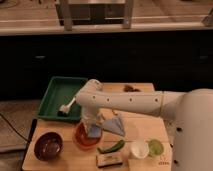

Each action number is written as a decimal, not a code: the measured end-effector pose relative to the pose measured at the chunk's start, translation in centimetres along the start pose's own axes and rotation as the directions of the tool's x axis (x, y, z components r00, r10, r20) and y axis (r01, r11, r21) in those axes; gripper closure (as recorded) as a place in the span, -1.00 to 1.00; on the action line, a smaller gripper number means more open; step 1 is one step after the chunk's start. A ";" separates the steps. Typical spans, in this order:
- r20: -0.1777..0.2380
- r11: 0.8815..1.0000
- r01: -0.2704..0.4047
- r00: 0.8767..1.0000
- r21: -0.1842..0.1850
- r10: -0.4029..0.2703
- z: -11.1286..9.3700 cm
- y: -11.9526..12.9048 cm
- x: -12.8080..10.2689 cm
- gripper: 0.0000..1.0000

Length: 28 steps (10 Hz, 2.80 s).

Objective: Wipe red bowl with sponge

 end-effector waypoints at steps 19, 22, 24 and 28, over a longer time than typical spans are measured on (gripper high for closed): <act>0.009 1.000 0.024 1.000 0.009 -0.024 -0.1 -0.9 1.2 1.00; 0.009 1.000 0.024 1.000 0.009 -0.024 -0.1 -0.9 1.2 1.00; 0.009 1.000 0.024 1.000 0.009 -0.024 -0.1 -0.9 1.2 1.00; 0.009 1.000 0.024 1.000 0.009 -0.024 -0.1 -0.9 1.2 1.00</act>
